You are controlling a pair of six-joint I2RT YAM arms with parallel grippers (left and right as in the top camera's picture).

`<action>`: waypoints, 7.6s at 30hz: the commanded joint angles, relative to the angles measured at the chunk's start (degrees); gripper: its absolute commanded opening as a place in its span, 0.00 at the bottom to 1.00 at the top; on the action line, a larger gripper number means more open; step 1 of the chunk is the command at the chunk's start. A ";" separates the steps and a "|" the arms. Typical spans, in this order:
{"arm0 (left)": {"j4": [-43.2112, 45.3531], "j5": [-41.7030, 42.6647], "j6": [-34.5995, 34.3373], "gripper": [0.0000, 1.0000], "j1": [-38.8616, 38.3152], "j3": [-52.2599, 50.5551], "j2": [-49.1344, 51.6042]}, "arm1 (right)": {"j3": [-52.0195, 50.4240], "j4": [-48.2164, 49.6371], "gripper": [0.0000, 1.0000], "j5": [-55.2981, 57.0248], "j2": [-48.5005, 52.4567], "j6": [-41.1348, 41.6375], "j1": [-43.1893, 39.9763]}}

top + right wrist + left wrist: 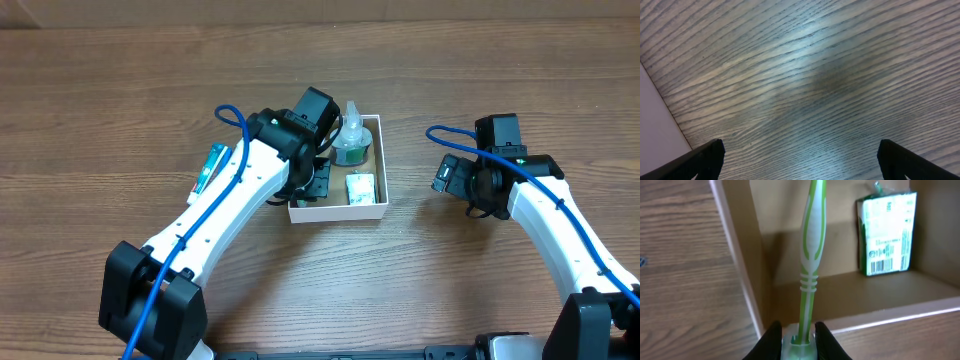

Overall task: Pack container
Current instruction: 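Carry the toothbrush with the left gripper and drop it into the box, then return the left gripper to the blue razor and grasp it, then move the razor with the left gripper into the box and release, then move the left gripper back to the toothpaste tube and grasp it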

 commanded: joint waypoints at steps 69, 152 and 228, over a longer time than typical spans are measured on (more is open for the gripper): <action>28.09 -1.27 20.35 1.00 26.27 -22.67 -1.22 | -0.17 0.20 1.00 0.59 -0.57 -0.09 -0.28; 40.37 6.75 -5.68 0.22 4.42 -25.35 -17.81 | -0.17 0.20 1.00 0.59 -0.57 -0.09 -0.28; 35.08 -4.98 13.44 0.08 37.05 -24.04 4.81 | -0.17 0.20 1.00 0.59 -0.57 -0.09 -0.28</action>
